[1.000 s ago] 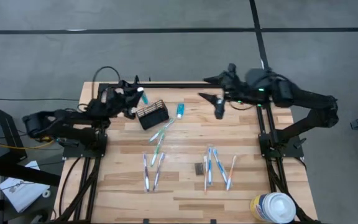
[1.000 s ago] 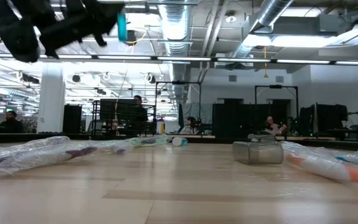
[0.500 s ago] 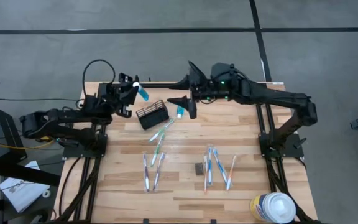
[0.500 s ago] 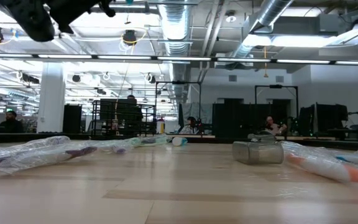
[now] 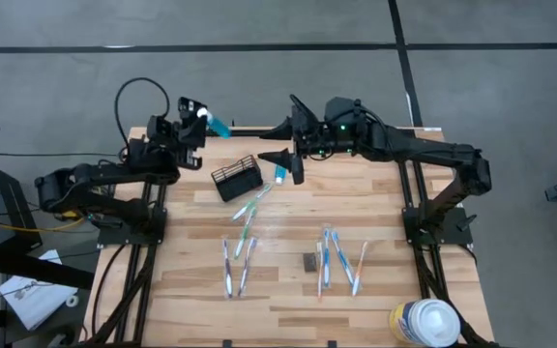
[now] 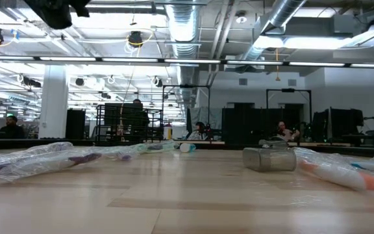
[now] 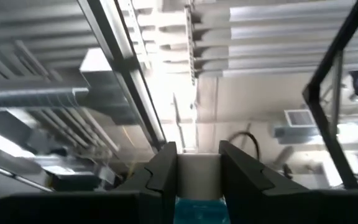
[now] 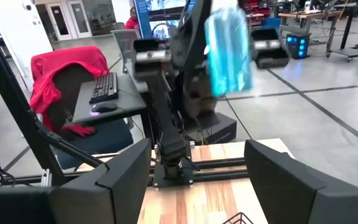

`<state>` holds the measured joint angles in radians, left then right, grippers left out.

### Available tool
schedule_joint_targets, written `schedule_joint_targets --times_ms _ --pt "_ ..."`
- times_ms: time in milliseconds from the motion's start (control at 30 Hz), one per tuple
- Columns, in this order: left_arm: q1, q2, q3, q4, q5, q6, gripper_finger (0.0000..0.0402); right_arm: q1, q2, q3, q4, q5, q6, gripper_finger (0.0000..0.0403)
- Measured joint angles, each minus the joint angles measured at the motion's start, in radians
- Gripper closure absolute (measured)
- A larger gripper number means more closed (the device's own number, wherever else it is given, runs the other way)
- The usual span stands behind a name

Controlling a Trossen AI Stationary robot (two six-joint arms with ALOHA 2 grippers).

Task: Pick & Place toothbrushing station
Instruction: Put the blue mouthwash into the black organizer

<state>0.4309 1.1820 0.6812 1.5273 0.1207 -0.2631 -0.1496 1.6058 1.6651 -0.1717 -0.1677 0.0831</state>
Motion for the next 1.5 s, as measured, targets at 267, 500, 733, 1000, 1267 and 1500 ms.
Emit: schedule_joint_targets --times_ms 267,500,733,1000,1267,1500 --pt "0.013 0.09 0.066 -0.003 0.026 -0.084 0.0318 0.012 0.085 -0.003 0.076 -0.033 0.039 0.0166" --pt "-0.007 0.135 0.087 -0.005 0.051 -0.153 0.0317 -0.024 0.091 0.001 0.12 -0.033 0.035 0.0198" --pt "-0.044 0.131 0.089 0.003 0.047 -0.177 0.0317 -0.06 0.082 0.0 0.104 -0.068 0.038 0.0205" --pt "-0.072 0.136 0.089 -0.05 0.05 -0.183 0.0317 -0.062 0.082 0.0 0.107 -0.124 0.057 0.0183" --pt "-0.07 0.134 0.089 -0.108 0.071 -0.185 0.0318 -0.063 0.083 -0.001 0.115 -0.171 0.078 0.0162" --pt "-0.087 0.136 0.089 -0.139 0.091 -0.196 0.0317 -0.082 0.082 -0.001 0.178 -0.182 0.076 0.0162"
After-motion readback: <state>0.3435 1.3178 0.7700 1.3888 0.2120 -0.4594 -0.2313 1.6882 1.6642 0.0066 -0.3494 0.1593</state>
